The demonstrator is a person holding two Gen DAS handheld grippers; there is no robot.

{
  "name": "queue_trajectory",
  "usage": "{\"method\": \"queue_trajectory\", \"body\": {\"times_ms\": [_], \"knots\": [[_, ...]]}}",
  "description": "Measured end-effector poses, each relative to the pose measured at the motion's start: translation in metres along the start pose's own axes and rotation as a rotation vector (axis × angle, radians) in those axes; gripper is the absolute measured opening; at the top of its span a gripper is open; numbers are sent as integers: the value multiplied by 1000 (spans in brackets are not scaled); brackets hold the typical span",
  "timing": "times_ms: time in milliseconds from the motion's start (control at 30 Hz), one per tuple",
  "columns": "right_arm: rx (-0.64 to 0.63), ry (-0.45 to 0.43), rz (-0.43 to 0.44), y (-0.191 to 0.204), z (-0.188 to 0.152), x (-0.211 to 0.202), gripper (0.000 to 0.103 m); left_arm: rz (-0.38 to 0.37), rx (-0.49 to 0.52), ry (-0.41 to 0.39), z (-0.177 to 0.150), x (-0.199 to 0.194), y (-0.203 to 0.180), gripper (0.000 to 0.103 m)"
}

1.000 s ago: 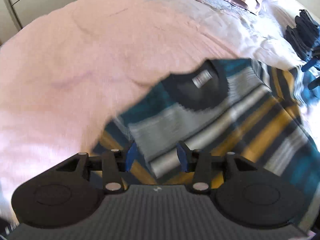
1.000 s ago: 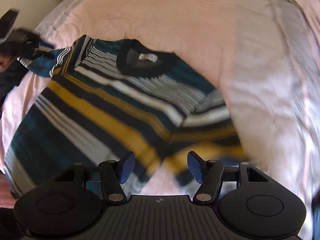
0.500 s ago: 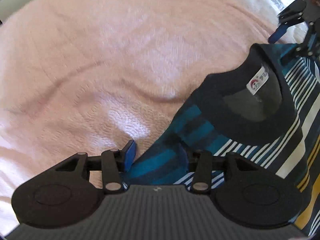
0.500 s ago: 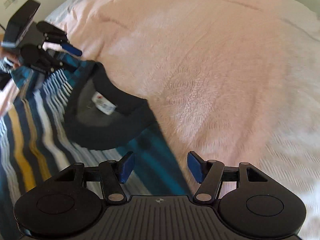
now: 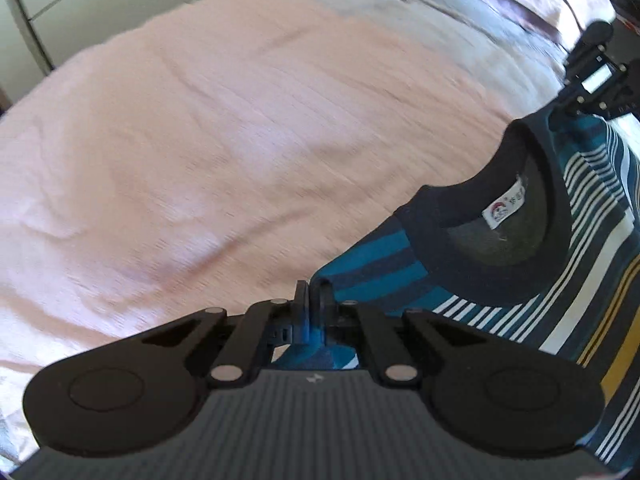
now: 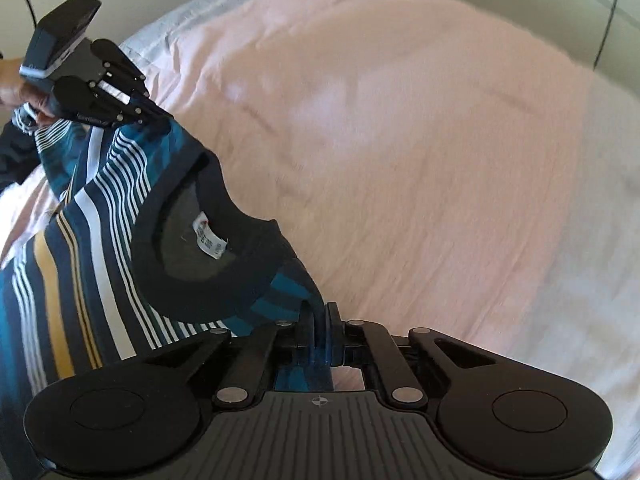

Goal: Fold clothes

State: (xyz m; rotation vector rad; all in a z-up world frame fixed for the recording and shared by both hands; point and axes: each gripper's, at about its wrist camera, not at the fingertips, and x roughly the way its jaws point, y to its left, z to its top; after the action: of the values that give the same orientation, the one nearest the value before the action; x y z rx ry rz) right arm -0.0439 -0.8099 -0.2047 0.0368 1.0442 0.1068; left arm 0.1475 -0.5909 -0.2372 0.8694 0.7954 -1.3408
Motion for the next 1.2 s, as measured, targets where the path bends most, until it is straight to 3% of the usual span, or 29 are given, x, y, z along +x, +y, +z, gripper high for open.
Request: {"method": "queue_trajectory", "body": {"times_ms": [167, 267, 367, 433, 500, 633, 833, 1000, 1200], "knots": [[52, -74, -90, -24, 21, 7, 2, 49, -61, -62, 15, -15, 23, 4], [59, -50, -102, -27, 20, 32, 3, 81, -67, -16, 12, 10, 15, 9], [81, -37, -163, -22, 10, 44, 15, 119, -103, -12, 5, 15, 9, 14], [149, -70, -196, -24, -3, 32, 35, 133, -114, -20, 1, 10, 9, 15], [223, -84, -220, -28, -19, 16, 47, 146, -124, -31, -1, 1, 9, 18], [393, -92, -247, -27, -81, -36, 48, 142, -148, -68, -2, -30, 2, 21], [619, -23, -367, 10, -205, -133, 48, -10, -34, -81, -11, -52, -80, 22], [754, 88, -456, 52, -306, -184, 48, -196, 55, -57, -17, -48, -184, 24], [904, 181, -406, 82, -395, -216, 48, -347, 215, -39, -9, -39, -305, 26]]}}
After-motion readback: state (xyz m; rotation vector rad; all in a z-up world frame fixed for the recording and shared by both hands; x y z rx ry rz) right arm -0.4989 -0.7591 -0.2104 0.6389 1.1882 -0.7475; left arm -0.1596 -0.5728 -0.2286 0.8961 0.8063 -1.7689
